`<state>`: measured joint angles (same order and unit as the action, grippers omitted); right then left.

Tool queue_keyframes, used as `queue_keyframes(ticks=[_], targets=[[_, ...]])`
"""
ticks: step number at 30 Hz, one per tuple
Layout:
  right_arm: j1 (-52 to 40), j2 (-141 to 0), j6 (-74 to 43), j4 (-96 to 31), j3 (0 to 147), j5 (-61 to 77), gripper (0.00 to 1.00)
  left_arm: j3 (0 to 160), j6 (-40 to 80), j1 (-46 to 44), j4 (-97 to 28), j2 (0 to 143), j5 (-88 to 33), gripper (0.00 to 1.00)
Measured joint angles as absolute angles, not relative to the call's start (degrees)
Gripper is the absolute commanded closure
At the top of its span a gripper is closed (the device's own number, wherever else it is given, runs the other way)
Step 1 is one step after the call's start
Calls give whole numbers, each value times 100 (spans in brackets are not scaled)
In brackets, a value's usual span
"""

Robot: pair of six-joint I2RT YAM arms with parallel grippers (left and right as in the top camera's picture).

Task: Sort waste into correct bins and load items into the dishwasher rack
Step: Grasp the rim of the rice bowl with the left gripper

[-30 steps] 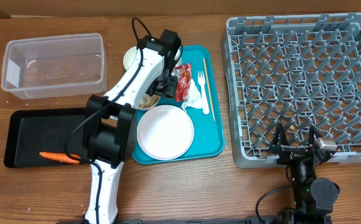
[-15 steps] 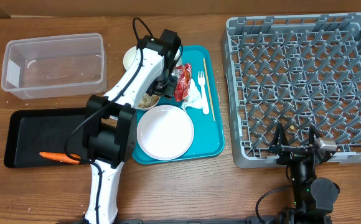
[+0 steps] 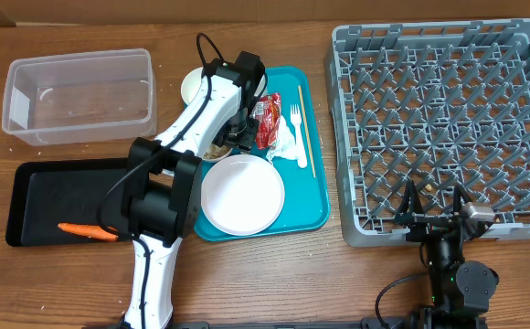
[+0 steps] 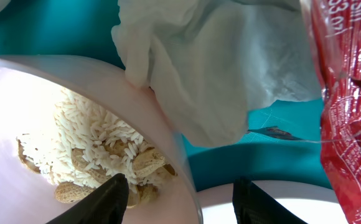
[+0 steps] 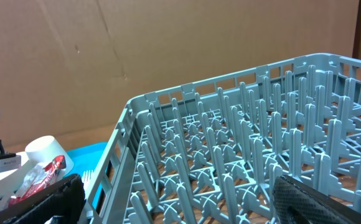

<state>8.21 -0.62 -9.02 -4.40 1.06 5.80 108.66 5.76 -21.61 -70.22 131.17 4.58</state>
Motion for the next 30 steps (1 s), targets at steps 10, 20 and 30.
queue_keyframes(ticks=[10,20,30], targets=[[821,-62,-897,-440,106,576,0,10868,561,-2161,-7026,13117,499,62],[821,-64,-899,-440,106,578,0,10969,556,-2161,-7118,13117,587,76],[821,-64,-899,-440,106,576,0,11493,558,-2165,-7334,13117,582,87]])
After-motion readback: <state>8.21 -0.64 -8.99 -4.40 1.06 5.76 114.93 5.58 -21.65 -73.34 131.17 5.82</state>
